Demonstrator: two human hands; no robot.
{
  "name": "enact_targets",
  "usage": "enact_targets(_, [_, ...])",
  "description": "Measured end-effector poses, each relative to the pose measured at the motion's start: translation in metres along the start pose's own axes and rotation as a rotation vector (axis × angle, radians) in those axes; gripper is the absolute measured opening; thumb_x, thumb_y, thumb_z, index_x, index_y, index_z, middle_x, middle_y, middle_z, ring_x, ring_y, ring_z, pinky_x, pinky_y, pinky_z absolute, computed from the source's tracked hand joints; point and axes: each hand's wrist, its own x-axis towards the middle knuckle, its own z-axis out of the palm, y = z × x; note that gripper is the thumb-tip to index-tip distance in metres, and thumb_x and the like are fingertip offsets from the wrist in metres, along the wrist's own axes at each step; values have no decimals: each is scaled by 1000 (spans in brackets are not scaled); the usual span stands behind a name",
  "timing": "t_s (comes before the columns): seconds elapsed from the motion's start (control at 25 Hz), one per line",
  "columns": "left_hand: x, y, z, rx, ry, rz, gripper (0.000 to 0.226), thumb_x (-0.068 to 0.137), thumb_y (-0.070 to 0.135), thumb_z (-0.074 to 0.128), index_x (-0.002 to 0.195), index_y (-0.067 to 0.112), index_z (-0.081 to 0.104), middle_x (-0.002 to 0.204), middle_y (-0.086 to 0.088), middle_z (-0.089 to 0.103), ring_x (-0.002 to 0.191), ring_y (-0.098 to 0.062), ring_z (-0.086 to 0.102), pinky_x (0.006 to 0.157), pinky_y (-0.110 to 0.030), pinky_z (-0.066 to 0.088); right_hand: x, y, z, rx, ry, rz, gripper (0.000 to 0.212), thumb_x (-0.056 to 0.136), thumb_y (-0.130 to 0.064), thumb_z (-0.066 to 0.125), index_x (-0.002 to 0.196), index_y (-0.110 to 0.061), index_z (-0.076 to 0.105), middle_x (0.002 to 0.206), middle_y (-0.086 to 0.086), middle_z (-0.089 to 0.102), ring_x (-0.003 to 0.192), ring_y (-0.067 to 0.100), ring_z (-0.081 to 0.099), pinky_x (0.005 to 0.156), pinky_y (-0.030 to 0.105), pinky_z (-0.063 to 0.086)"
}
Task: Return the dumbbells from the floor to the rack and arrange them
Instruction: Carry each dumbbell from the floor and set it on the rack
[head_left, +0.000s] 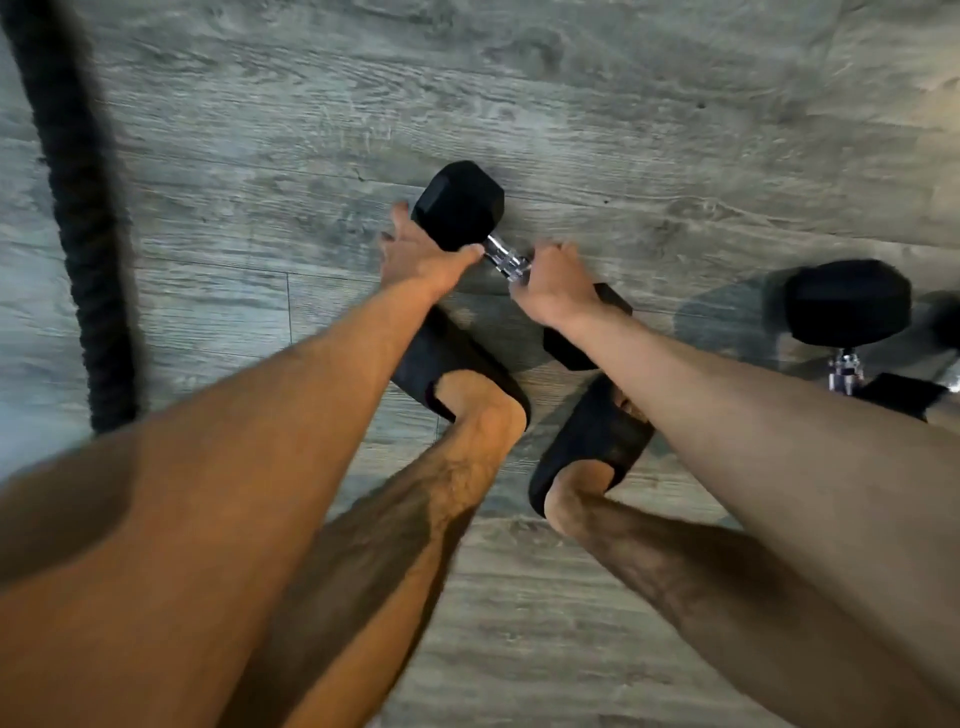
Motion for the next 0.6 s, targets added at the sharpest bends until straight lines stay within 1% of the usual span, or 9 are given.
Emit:
enact_targets(0.08, [24, -3, 11, 41, -18, 61, 103, 68, 47, 82, 148, 20, 23, 147, -15, 40, 137, -31, 40, 112, -41, 38, 19, 7, 8, -9, -23, 25, 48, 87, -31, 68, 126, -9, 53, 128, 16, 52, 117, 30, 53, 88, 32, 44])
enact_targets(0.16, [37, -3, 19, 17, 10, 89, 101, 65, 47, 84, 145, 21, 28, 143, -11, 44, 133, -29, 45, 109, -38, 41, 28, 11, 12, -67, -98, 3, 41, 89, -35, 66, 120, -9, 57, 115, 12, 62, 108, 30, 60, 75, 29, 41])
enact_targets(0.2, [41, -4, 21, -12, 36, 104, 96, 65, 44, 85, 142, 21, 32, 140, -10, 47, 130, -27, 48, 107, -35, 42, 30, 12, 14, -68, -121, -12, 37, 91, -34, 64, 118, -9, 58, 109, 11, 63, 105, 30, 61, 73, 28, 39])
enact_targets(0.28, [40, -8, 23, -45, 79, 139, 85, 66, 38, 87, 134, 19, 39, 134, -10, 51, 124, -24, 51, 100, -30, 42, 29, 16, 17, -65, -135, -36, 31, 95, -29, 60, 118, -10, 58, 99, 6, 59, 103, 28, 62, 72, 27, 37])
enact_targets(0.36, [34, -12, 20, -66, 113, 184, 81, 63, 38, 88, 127, 18, 43, 128, -10, 54, 119, -23, 53, 98, -28, 43, 23, 14, 14, -101, -118, -73, 30, 96, -26, 58, 121, -10, 57, 100, 6, 59, 102, 28, 62, 71, 29, 38])
enact_targets(0.44, [19, -19, 12, -98, 133, 189, 81, 60, 39, 89, 124, 18, 43, 126, -11, 54, 117, -24, 55, 101, -34, 47, 7, 9, 10, -132, -123, -83, 34, 96, -27, 58, 124, -9, 55, 112, 11, 63, 104, 30, 62, 74, 32, 44])
enact_targets(0.48, [7, -24, 5, -112, 136, 180, 81, 60, 40, 89, 123, 18, 42, 126, -12, 53, 115, -24, 54, 101, -37, 49, -6, 4, 7, -150, -140, -91, 35, 95, -27, 59, 126, -10, 53, 115, 12, 63, 104, 31, 63, 77, 34, 47])
enact_targets(0.52, [-7, -28, -3, -125, 137, 168, 80, 60, 40, 89, 122, 18, 42, 126, -12, 53, 114, -24, 55, 99, -39, 50, -20, -1, 3, -165, -157, -97, 36, 95, -27, 59, 126, -11, 52, 114, 12, 64, 103, 31, 63, 77, 35, 48])
enact_targets(0.6, [-42, -32, -25, -166, 141, 130, 81, 57, 42, 89, 118, 20, 42, 123, -10, 55, 111, -24, 57, 95, -41, 53, -59, -14, -15, -197, -182, -112, 32, 94, -26, 59, 123, -13, 53, 110, 11, 65, 98, 31, 64, 72, 34, 47])
